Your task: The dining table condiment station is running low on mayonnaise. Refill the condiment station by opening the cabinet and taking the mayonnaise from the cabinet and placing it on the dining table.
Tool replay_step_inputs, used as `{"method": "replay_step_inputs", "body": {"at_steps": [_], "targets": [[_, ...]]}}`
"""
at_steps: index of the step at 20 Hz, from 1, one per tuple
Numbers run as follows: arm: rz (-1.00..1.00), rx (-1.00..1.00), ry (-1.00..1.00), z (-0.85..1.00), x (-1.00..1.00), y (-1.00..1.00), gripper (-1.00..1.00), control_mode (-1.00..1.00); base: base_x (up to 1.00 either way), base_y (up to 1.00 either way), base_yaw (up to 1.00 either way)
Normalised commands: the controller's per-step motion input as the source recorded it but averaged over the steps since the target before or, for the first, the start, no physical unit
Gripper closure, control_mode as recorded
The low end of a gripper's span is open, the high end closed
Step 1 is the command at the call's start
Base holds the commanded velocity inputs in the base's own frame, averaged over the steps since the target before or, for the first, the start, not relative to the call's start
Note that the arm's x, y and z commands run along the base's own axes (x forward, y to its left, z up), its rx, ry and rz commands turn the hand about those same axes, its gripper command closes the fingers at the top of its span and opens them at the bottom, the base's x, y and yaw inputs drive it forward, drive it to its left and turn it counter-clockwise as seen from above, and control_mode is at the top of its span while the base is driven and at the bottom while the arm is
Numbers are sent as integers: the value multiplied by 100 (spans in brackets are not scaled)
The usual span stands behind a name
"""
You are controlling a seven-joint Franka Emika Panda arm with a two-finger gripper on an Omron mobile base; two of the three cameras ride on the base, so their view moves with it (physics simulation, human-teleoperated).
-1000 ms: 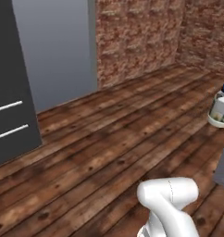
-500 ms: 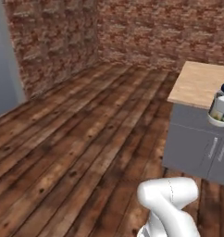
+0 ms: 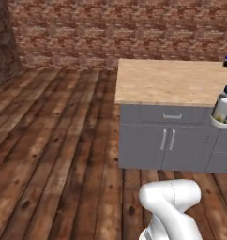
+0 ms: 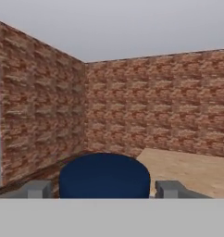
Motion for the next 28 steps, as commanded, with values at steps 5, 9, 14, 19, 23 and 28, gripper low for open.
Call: {"method": "replay_step_inputs", "body": {"at_steps": [5, 9, 14, 19, 23, 28], "targets": [[0, 0, 0, 0, 0, 0, 100, 100, 49, 0, -54], [0, 0, 0, 0, 0, 0, 100, 100, 57, 29, -46], [0, 0, 0, 0, 0, 0, 100, 100, 56, 96, -19], [0, 0, 0, 0, 0, 0, 100, 100, 53, 100, -8], [0, 0, 0, 0, 0, 0, 100, 100, 71, 100, -11], [0, 0, 0, 0, 0, 0, 100, 100, 99, 99, -19]]}}
